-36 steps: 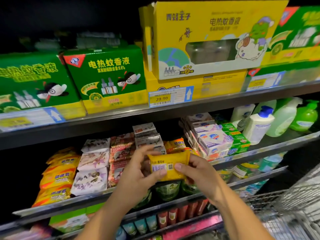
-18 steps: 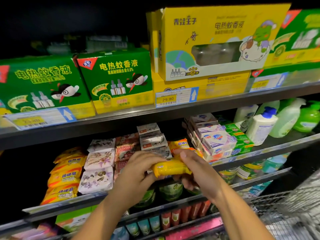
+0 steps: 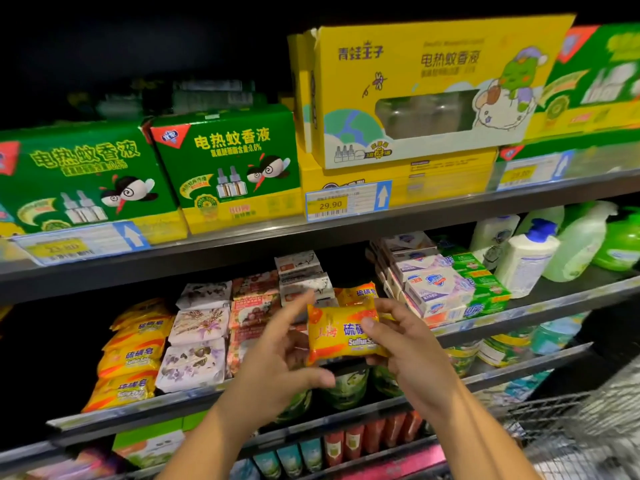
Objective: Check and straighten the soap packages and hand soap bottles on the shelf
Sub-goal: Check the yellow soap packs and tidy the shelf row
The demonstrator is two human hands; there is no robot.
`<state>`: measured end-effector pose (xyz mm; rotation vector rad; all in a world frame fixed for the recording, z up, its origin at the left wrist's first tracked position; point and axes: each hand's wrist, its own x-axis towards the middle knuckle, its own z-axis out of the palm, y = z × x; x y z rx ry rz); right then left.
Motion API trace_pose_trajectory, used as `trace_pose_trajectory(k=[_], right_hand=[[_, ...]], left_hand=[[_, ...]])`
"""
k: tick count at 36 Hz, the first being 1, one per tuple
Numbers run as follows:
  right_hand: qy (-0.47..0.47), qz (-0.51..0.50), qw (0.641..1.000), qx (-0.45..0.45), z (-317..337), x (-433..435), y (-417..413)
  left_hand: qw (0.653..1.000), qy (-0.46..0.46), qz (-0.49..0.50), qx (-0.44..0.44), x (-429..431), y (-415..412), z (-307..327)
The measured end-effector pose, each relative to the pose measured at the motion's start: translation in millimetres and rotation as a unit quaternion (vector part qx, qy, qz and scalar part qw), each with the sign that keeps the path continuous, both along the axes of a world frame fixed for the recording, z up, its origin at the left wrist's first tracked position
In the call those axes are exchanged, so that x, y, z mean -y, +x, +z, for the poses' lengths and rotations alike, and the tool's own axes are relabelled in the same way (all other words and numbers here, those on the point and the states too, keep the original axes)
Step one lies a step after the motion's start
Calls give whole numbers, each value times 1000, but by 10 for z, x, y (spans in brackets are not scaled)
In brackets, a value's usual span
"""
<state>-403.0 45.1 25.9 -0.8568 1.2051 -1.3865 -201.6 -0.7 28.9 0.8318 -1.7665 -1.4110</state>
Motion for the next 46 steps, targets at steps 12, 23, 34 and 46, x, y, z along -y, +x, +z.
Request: trace_pose_trajectory(k=[12, 23, 34, 46], right_hand=[[4, 81, 996, -47, 71, -31, 26], [-76, 117, 916, -375, -56, 32, 44], [-83, 121, 956, -256, -97, -63, 48], [-234, 69, 905, -348, 97, -140, -63]], left_hand=[[976, -182, 87, 88, 16, 52, -6], [989, -74, 128, 23, -101, -7, 40], [988, -55, 143, 1, -136, -55, 115], [985, -64, 140, 79, -186, -75, -138]])
